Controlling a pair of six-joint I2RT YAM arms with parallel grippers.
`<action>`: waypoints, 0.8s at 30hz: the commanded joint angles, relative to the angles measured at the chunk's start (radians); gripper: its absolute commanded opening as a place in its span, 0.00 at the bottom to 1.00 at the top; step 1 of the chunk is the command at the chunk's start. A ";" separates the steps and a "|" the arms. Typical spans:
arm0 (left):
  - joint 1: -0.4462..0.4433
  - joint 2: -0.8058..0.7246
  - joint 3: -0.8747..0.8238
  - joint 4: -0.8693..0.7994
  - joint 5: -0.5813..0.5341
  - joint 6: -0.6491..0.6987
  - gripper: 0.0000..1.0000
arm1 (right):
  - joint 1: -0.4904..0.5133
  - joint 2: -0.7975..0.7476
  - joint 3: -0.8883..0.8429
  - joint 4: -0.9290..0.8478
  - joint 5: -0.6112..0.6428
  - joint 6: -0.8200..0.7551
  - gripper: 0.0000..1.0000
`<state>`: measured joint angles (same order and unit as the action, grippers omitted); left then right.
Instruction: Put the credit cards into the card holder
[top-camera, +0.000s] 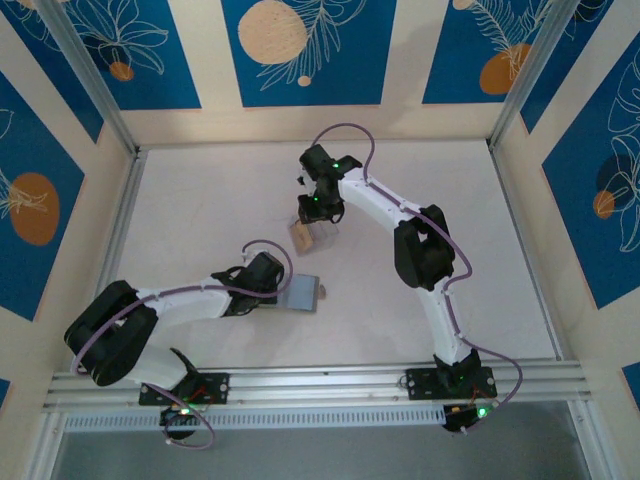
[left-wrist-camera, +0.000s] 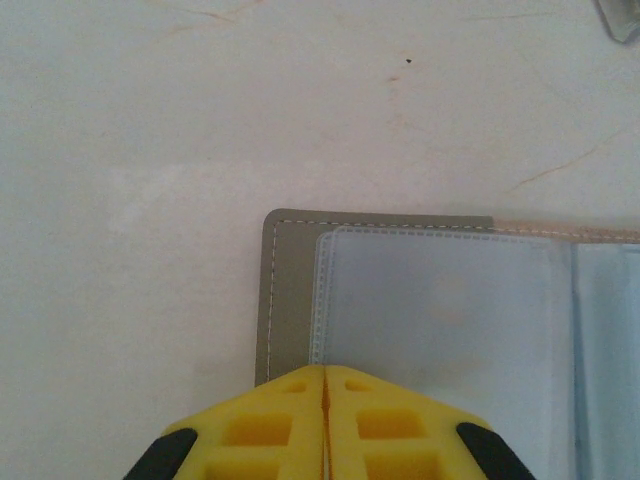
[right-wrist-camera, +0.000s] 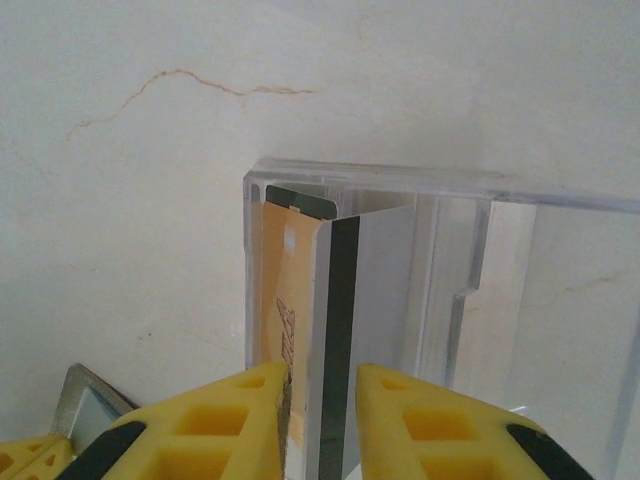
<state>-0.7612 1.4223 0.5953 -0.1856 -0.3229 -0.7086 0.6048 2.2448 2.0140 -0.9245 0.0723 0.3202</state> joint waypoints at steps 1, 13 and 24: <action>0.004 0.041 -0.039 -0.061 0.082 -0.015 0.07 | 0.004 0.024 0.032 -0.027 0.000 -0.010 0.24; 0.004 0.046 -0.035 -0.064 0.084 -0.015 0.07 | 0.000 0.038 0.036 -0.030 -0.013 -0.015 0.23; 0.004 0.050 -0.032 -0.062 0.084 -0.017 0.07 | -0.011 0.032 0.023 -0.031 -0.002 -0.016 0.19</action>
<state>-0.7612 1.4235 0.5953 -0.1848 -0.3225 -0.7086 0.6025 2.2616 2.0232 -0.9318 0.0711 0.3168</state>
